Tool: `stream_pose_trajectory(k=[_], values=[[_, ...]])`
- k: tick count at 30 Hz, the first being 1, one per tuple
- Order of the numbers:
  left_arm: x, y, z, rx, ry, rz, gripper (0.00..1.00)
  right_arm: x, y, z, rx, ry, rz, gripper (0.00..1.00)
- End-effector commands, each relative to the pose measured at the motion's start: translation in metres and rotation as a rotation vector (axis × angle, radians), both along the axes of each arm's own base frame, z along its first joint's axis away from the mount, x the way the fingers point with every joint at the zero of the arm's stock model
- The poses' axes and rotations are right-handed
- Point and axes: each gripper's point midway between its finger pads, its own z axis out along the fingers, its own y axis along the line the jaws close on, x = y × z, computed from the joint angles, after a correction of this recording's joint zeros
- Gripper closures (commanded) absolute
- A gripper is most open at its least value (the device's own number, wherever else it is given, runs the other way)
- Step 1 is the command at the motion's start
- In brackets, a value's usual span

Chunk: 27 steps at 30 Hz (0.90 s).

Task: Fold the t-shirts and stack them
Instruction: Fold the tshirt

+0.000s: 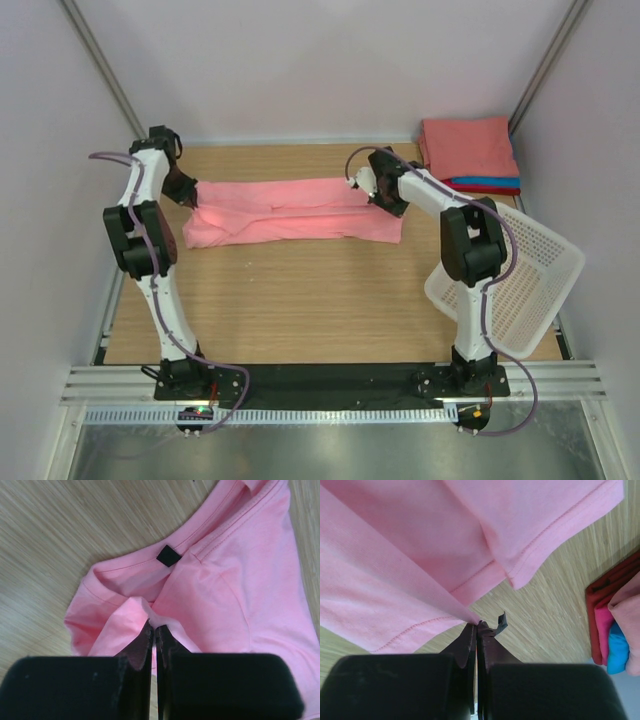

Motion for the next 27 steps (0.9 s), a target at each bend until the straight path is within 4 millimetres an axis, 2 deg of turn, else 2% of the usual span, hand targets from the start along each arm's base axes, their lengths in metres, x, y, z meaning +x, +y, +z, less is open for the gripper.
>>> stream_pose_trajectory(k=[1, 4, 11, 13, 15, 16, 17, 19, 21, 22, 23, 24, 25, 26, 27], values=[[0.010, 0.004, 0.016, 0.043, -0.040, -0.009, 1.00, 0.022, -0.008, 0.016, -0.014, -0.076, -0.036, 0.99], [0.019, 0.002, 0.020, 0.041, -0.082, 0.000, 1.00, 0.027, -0.006, 0.016, -0.003, -0.084, -0.036, 0.99], [0.024, 0.003, 0.006, 0.035, -0.049, 0.010, 0.99, 0.038, 0.000, 0.013, 0.024, -0.101, -0.058, 0.98], [0.030, 0.003, 0.013, 0.039, -0.083, 0.003, 0.98, 0.045, 0.002, 0.018, 0.037, -0.125, -0.071, 0.96], [0.042, 0.006, 0.026, 0.055, -0.150, -0.010, 0.87, 0.053, 0.004, 0.028, 0.061, -0.162, -0.102, 0.89], [0.046, 0.005, 0.038, 0.059, -0.186, -0.017, 0.70, 0.055, 0.007, 0.032, 0.078, -0.172, -0.111, 0.86], [0.049, 0.005, 0.044, 0.052, -0.209, -0.023, 0.64, 0.055, 0.009, 0.036, 0.090, -0.181, -0.118, 0.80], [0.048, 0.006, 0.061, 0.053, -0.233, -0.031, 0.56, 0.054, 0.011, 0.050, 0.129, -0.208, -0.160, 0.78], [0.034, 0.011, 0.070, 0.091, -0.202, -0.040, 0.54, 0.045, 0.012, 0.056, 0.163, -0.200, -0.192, 0.74], [0.023, 0.012, 0.068, 0.102, -0.171, -0.045, 0.52, 0.041, 0.012, 0.072, 0.193, -0.223, -0.209, 0.69], [0.013, 0.013, 0.082, 0.120, -0.183, -0.050, 0.52, 0.035, 0.014, 0.077, 0.220, -0.218, -0.220, 0.59], [0.006, 0.017, 0.085, 0.147, -0.175, -0.052, 0.51, 0.026, 0.015, 0.077, 0.239, -0.198, -0.235, 0.54], [-0.005, 0.017, 0.087, 0.157, -0.161, -0.069, 0.49, 0.022, 0.018, 0.084, 0.296, -0.212, -0.297, 0.51], [-0.021, 0.015, 0.089, 0.156, -0.148, -0.084, 0.47, 0.016, 0.021, 0.101, 0.348, -0.236, -0.321, 0.45], [-0.032, 0.013, 0.087, 0.153, -0.132, -0.095, 0.46, 0.008, 0.024, 0.102, 0.382, -0.221, -0.339, 0.43]])
